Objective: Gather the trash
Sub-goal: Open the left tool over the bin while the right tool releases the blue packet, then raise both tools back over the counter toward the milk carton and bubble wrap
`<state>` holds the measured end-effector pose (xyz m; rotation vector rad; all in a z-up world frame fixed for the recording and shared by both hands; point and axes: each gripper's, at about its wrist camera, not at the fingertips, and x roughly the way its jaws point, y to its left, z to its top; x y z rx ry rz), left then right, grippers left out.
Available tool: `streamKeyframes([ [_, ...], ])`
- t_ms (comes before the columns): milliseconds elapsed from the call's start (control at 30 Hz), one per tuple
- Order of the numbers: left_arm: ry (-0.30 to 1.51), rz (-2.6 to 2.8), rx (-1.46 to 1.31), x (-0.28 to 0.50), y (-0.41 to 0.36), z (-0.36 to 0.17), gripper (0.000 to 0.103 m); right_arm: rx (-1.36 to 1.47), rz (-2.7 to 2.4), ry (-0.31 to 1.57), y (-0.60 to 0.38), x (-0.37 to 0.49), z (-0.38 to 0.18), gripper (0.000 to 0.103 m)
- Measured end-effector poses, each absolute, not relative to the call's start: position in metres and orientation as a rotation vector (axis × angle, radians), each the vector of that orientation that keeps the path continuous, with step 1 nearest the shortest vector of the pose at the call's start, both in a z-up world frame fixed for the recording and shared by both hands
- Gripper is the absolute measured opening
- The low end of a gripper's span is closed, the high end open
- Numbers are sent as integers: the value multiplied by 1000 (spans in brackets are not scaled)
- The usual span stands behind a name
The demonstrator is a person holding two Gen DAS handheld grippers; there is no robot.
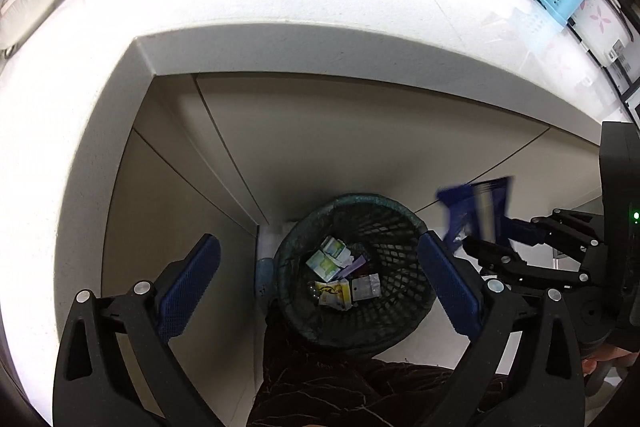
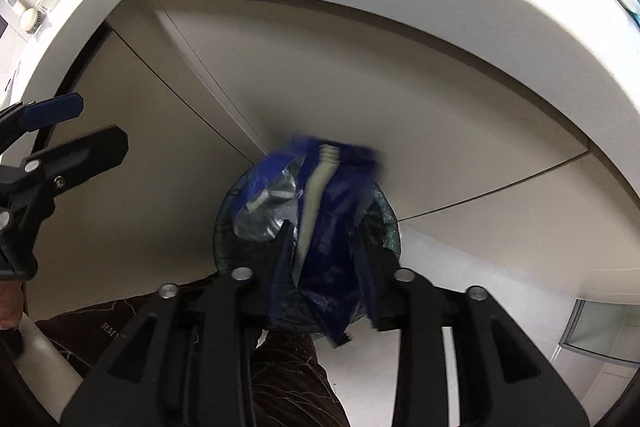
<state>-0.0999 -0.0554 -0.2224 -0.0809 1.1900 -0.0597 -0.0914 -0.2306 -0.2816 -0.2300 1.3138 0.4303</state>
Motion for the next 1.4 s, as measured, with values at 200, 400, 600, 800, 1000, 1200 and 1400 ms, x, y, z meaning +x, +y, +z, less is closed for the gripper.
streamKeyframes([
  [200,1203,-68,-90,-100,-50,-227,97,-209,420,1325,-232,-89,-284,51],
  [400,1210,-79,-95,-99,-48,-228,97,-173,383,1292,-243,-89,-272,79],
  [600,1194,-77,-100,-99,-52,-211,97,-101,343,1232,-255,-87,-241,93],
  [800,1159,-58,-124,-98,-59,-176,97,-74,286,1140,-285,-80,-190,95],
  [1000,1118,-46,-121,-89,-66,-135,97,-42,222,1072,-309,-65,-145,95],
  [1200,1080,-63,-112,-67,-68,-100,97,-26,161,1017,-329,-42,-102,95],
  [1400,1067,-111,-73,-35,-69,-85,97,-3,103,983,-329,-19,-82,95],
])
